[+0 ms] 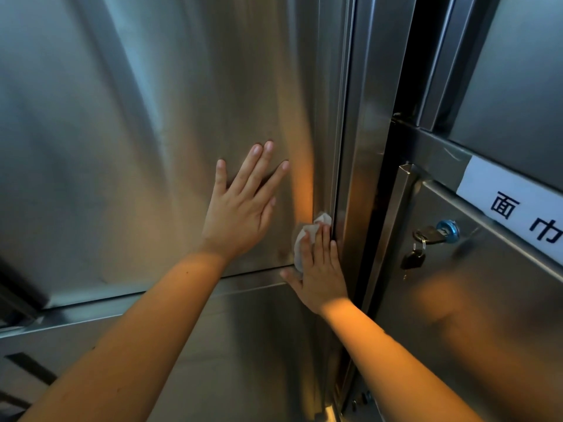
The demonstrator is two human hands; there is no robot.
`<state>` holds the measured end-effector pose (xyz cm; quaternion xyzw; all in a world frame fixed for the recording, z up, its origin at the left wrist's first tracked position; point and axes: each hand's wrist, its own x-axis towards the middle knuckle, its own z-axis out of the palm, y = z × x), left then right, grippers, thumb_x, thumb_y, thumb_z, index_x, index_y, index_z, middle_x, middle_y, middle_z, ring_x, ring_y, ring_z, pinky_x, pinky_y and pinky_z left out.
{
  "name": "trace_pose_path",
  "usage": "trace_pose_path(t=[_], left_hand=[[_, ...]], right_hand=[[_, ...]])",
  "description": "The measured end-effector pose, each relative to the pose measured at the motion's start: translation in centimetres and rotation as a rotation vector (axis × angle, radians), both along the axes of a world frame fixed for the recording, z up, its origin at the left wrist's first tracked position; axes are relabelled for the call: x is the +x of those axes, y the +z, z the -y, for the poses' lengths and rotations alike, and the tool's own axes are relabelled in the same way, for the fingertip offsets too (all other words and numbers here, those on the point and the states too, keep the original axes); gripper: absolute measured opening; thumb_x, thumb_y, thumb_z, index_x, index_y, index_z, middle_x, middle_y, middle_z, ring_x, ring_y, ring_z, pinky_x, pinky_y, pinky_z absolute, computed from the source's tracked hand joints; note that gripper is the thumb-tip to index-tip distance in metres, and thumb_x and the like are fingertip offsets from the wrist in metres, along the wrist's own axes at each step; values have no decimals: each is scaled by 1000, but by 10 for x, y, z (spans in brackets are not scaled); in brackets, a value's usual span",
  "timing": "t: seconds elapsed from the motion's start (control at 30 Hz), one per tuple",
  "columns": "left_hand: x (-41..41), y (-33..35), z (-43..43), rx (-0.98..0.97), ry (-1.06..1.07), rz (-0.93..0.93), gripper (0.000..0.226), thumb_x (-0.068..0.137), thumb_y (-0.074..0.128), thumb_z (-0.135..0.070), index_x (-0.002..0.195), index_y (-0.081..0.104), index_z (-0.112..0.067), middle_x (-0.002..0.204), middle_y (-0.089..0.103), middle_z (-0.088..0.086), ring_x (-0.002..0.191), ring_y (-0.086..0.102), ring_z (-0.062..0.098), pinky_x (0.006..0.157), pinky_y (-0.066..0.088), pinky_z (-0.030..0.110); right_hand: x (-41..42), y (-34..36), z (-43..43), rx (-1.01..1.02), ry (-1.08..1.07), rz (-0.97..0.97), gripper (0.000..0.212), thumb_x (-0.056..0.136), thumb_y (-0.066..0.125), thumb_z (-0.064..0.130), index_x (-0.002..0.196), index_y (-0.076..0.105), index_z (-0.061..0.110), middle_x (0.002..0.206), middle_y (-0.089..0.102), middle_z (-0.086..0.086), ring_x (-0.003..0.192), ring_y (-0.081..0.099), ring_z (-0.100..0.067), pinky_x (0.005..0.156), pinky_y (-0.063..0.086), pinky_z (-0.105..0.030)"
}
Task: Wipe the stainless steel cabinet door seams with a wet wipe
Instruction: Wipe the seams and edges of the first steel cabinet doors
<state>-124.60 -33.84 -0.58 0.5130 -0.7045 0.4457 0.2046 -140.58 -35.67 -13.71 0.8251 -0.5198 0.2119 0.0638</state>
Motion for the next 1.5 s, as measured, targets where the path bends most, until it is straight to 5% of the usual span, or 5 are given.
trace_pose_path(t=[0.3,0.53,0.9,1.2,1.5], left_hand=[[-4,0,0,-17,4,-13,50,98,27,-30,147,18,-21,152,8,8,141,9,21,109,2,51],[5,2,0,-2,-45,30,52,97,30,-32,147,21,-20,153,9,7,142,7,19,110,1,49],[20,2,11,-159,-127,162,52,97,27,-31,147,24,-17,151,16,5,139,17,18,109,2,44],[22,0,15,-181,-134,189,56,98,19,-38,148,18,-13,153,13,7,140,16,20,109,1,46],[23,1,15,-200,-117,217,57,98,15,-38,149,13,-12,153,9,7,141,11,21,109,0,46]], right_hand=[[-4,-11,-1,38,32,-50,84,84,8,68,142,-16,12,150,-14,-20,139,-15,-37,111,-12,-45],[-9,1,-8,-123,-30,-41,83,91,16,58,145,-12,2,143,33,-25,139,19,-31,114,11,-36],[9,44,0,-289,-398,-149,79,90,16,56,130,46,-5,138,45,-22,128,44,-31,103,35,-49],[10,52,-11,-369,-674,-383,75,89,15,56,143,3,4,150,-26,-11,133,-36,-19,108,-13,-49],[0,63,-16,-448,-549,-493,70,89,33,50,136,40,-1,147,32,-16,139,12,-25,111,3,-46]])
